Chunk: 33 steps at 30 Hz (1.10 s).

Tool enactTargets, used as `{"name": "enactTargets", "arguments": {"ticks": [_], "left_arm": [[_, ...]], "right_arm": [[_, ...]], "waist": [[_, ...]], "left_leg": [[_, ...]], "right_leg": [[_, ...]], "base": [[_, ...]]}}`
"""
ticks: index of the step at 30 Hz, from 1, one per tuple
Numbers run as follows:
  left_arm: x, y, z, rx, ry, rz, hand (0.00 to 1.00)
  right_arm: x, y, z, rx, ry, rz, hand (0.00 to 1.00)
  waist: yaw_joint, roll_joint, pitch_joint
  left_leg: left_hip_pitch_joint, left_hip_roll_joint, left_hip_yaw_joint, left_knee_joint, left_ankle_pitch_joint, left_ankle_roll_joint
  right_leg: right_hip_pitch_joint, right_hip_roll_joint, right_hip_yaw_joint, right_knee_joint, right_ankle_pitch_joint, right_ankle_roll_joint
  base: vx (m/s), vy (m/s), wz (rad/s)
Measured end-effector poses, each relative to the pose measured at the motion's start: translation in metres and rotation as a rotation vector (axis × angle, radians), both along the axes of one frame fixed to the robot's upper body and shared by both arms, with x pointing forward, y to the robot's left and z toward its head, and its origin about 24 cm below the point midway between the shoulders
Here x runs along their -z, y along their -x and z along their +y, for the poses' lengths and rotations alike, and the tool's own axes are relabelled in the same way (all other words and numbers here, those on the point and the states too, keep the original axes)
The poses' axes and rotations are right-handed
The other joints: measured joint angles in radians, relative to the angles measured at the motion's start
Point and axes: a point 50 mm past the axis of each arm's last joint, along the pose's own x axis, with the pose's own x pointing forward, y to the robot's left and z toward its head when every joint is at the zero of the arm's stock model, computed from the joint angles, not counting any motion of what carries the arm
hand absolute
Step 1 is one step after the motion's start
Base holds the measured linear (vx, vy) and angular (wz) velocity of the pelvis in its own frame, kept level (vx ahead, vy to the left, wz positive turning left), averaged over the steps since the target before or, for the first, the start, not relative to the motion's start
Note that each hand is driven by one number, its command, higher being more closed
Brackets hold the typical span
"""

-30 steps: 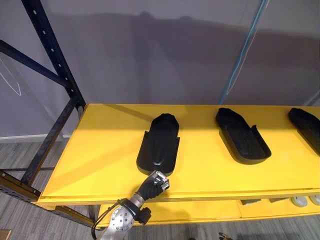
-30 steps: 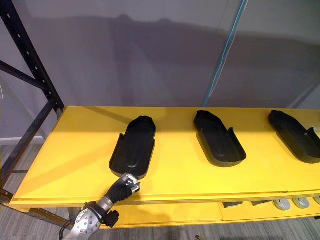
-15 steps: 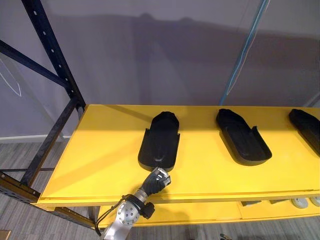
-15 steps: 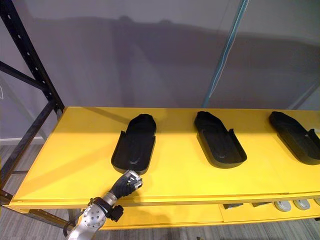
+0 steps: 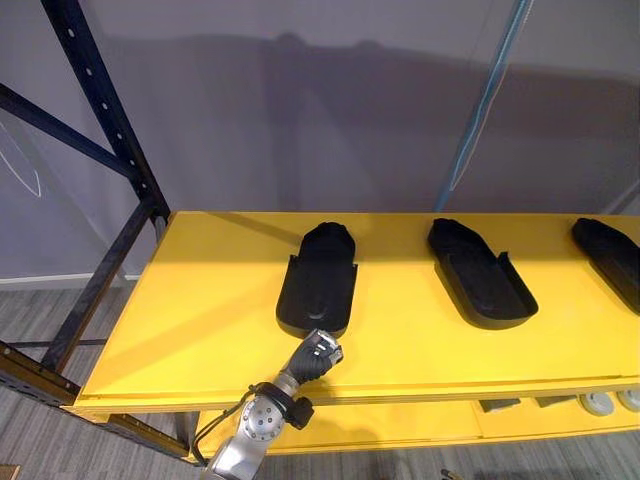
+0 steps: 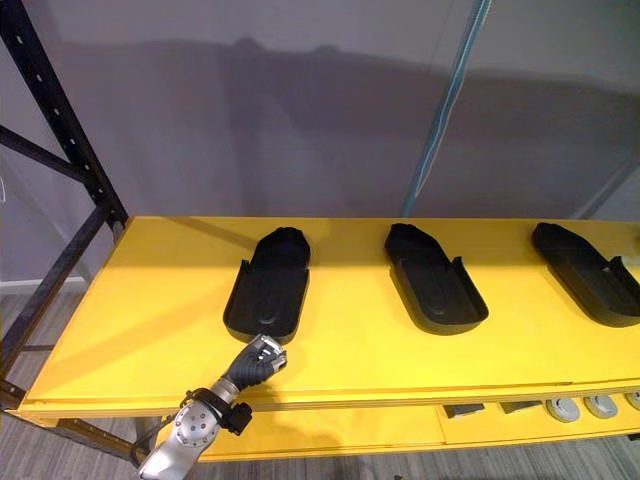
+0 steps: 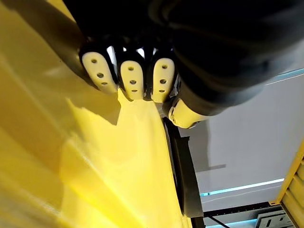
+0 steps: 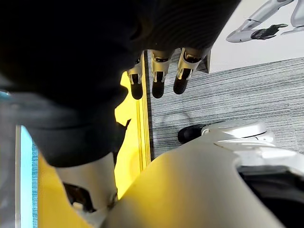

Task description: Walk over and take plastic housings, then place them on the shelf

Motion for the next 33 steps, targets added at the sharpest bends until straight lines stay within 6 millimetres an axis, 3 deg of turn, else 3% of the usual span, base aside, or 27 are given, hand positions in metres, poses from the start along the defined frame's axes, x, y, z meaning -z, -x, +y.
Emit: {"name": "enactTargets", "arguments": {"ticks": [7,10,16,19,22,25,29,33], "left_arm": [[-0.065,-0.002,0.015,-0.085,0.215,-0.244,1.0],[-0.1,0.003,0.027,-0.15,0.339,-0.383,1.0],[-0.14,0.016,0.075,-0.443,0.467,-0.645,1.0],[-0.147,0.032,0.119,-0.723,0.45,-0.769,1.0],[-0.138,0.051,0.148,-0.959,0.421,-0.789,1.0],[-0.12,0.064,0.158,-1.069,0.377,-0.717,1.0],[-0.06,0.071,0.17,-1.235,0.306,-0.413,1.0],[0.012,0.078,0.163,-1.263,0.196,0.002,1.0]], "right_arm": [[0.0,0.001,0.0,0.001,0.001,0.002,0.0],[0.0,0.002,0.0,0.003,0.004,0.006,0.0],[0.001,0.005,-0.002,0.026,0.004,0.01,0.0],[0.001,0.007,-0.002,0.053,0.004,0.008,0.0],[0.002,0.013,-0.003,0.097,0.008,0.016,0.0],[0.002,0.016,-0.001,0.109,0.014,0.018,0.0],[0.001,0.011,0.002,0.108,0.018,-0.005,0.0],[-0.002,0.004,0.004,0.105,0.019,-0.041,0.0]], "waist": [[0.004,0.0,0.001],[0.024,-0.004,0.006],[0.049,-0.003,0.023],[0.063,-0.004,0.035],[0.085,-0.005,0.038],[0.111,-0.01,0.038],[0.112,-0.021,0.039],[0.111,-0.026,0.037]], "left_leg": [[-0.003,0.0,-0.012,0.003,0.001,0.001],[-0.016,0.001,-0.03,0.019,0.001,0.001],[-0.01,0.003,-0.053,0.041,0.0,0.002],[0.003,0.003,-0.056,0.046,-0.002,0.005],[0.002,0.003,-0.06,0.047,-0.008,0.012],[0.0,0.003,-0.062,0.039,-0.011,0.013],[-0.022,0.001,-0.084,0.046,-0.006,0.007],[-0.029,0.006,-0.076,0.064,-0.006,0.007]], "right_leg": [[0.007,-0.002,-0.014,0.001,0.0,0.0],[0.01,-0.002,-0.024,0.008,-0.006,0.007],[0.017,-0.001,-0.027,0.057,-0.035,0.02],[0.028,-0.002,-0.027,0.075,-0.048,0.024],[0.031,-0.002,-0.028,0.076,-0.062,0.037],[0.029,-0.002,-0.033,0.076,-0.067,0.038],[0.008,-0.006,-0.058,0.112,-0.085,0.034],[0.014,-0.008,-0.081,0.131,-0.099,0.031]], "base": [[0.0,0.003,0.04],[-0.02,0.0,0.18],[-0.04,-0.002,0.09],[-0.05,0.004,0.03],[-0.05,0.002,0.05],[0.0,0.002,0.06],[0.05,0.0,0.18],[0.07,0.002,0.14]]}}
